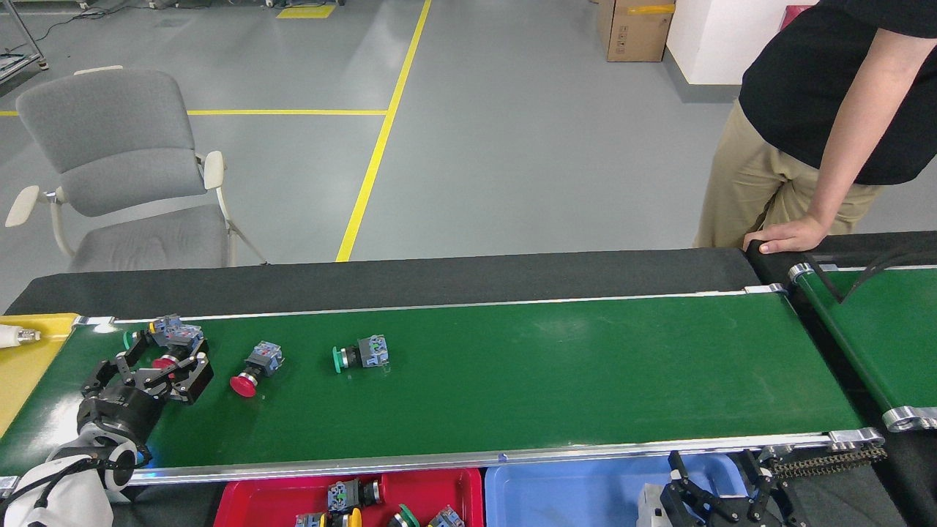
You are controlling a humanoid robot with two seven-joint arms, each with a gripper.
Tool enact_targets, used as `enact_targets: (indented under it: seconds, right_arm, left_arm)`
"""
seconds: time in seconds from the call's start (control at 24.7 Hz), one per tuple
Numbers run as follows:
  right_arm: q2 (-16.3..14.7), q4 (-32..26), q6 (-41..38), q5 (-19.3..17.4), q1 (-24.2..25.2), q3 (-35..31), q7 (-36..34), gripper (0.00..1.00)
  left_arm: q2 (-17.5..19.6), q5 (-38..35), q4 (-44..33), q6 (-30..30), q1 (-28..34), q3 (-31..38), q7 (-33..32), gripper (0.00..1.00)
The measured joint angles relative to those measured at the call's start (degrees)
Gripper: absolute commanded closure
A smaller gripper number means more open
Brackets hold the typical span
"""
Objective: Pick switch part from conveyor to tray
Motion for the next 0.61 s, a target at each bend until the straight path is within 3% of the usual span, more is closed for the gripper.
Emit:
enact_targets:
  seconds: [0.08,0.36,0.61]
  right_arm:
    - [0.0,0.0,-0.3,0.0,-0.5,1.1,0.0,0.0]
    - [-0.3,0.6,-0.4,0.1,-1.2,3.0,0.0,0.0]
    - [-1.1,1.4,-0.4,0.1,-1.7,3.1,0.1,0.0]
  left_arm:
    - [0.7,0.0,3.0,1.7,-0.1,-0.3,1.7,0.11]
    - [1.8,0.4,6.5,4.5,-0.6,0.0,3.9,0.68]
    - [1.7,2.8,6.7,4.0,-0.6,0.7,4.0,0.83]
